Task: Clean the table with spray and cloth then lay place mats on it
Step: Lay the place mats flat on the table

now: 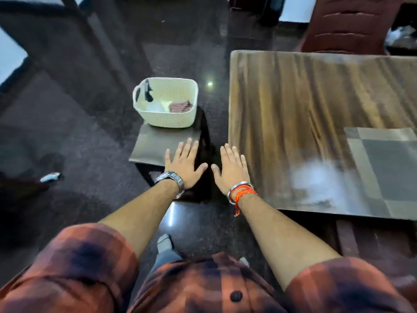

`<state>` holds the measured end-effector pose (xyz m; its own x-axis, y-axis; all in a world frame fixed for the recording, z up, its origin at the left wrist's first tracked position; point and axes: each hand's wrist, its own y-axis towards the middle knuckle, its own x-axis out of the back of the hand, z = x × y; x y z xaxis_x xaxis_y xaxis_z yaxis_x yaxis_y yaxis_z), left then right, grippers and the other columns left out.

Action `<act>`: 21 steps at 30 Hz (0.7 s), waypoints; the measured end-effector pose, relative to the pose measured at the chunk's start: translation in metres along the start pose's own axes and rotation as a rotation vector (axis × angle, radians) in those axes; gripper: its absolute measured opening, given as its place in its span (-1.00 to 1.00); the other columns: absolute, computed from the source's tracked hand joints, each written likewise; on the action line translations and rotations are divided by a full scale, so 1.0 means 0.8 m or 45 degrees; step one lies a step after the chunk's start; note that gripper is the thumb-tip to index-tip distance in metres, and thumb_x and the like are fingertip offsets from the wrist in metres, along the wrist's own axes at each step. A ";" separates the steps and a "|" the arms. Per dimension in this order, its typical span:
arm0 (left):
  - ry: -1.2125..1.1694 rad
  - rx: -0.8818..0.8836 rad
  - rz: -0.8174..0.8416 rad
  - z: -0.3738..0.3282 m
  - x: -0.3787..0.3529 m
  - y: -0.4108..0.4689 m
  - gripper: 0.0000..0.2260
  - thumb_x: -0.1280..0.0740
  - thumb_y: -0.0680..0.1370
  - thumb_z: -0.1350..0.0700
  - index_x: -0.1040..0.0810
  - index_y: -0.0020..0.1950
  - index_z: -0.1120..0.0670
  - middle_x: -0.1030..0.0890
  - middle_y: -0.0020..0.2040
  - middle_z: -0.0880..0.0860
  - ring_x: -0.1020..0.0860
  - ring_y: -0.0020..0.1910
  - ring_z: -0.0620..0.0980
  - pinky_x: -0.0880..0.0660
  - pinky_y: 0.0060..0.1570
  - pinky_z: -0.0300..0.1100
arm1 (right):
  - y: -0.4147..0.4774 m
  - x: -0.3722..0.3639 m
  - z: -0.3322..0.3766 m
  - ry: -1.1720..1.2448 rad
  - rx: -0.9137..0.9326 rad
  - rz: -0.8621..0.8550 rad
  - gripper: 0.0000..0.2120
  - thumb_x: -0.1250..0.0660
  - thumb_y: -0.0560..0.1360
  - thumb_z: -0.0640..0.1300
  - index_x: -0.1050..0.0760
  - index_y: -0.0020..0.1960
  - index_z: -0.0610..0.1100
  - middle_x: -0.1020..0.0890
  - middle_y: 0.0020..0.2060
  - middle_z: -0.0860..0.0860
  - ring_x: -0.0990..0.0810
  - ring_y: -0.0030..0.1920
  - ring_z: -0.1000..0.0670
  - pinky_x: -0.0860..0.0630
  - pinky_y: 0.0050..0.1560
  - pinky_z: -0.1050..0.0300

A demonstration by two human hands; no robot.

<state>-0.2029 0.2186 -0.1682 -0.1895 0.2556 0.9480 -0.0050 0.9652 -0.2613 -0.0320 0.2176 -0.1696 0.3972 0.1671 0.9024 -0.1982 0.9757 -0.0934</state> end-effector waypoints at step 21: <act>-0.163 0.347 0.566 0.307 -0.062 0.106 -0.18 -0.17 0.52 -0.30 0.22 0.59 -0.04 0.15 0.61 0.07 0.06 0.57 0.14 0.14 0.46 0.23 | 0.161 -0.198 0.160 0.119 -0.379 0.485 -0.42 -0.25 0.55 0.00 -0.19 0.48 -0.19 -0.10 0.53 -0.12 -0.18 0.45 -0.25 -0.18 0.44 -0.04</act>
<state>-0.4355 0.2745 -0.2819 -0.3497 0.6116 0.7097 -0.1488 0.7116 -0.6866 -0.2351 0.2983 -0.2709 0.4275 0.5187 0.7404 -0.0860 0.8386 -0.5379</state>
